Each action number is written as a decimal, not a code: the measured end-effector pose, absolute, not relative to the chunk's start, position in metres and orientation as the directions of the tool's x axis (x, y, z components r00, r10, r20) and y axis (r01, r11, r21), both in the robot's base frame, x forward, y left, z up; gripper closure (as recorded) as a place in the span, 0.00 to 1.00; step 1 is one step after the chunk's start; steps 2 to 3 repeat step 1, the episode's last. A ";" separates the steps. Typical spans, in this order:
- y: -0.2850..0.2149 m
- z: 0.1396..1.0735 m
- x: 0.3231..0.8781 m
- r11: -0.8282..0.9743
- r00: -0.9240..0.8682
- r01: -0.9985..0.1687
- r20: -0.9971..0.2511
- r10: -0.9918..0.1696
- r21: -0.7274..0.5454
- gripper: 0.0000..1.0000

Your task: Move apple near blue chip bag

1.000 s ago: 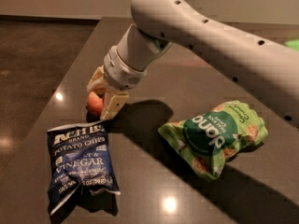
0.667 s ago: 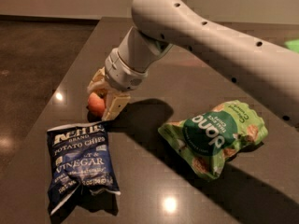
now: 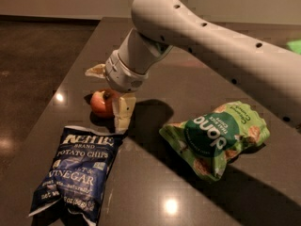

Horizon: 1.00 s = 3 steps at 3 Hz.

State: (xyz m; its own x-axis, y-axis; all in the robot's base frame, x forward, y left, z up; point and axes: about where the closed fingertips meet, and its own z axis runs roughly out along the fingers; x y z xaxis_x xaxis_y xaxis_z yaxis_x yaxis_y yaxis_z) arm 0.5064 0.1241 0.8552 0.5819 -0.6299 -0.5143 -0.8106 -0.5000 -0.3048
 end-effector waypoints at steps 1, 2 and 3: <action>0.124 0.855 0.506 -0.500 0.582 -0.811 -0.514 -0.630 -0.305 0.00; 0.124 0.855 0.506 -0.500 0.582 -0.811 -0.514 -0.630 -0.305 0.00; 0.124 0.855 0.506 -0.500 0.582 -0.811 -0.514 -0.630 -0.305 0.00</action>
Offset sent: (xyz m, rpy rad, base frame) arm 0.0000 0.0000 0.0000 0.0000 0.0000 0.0000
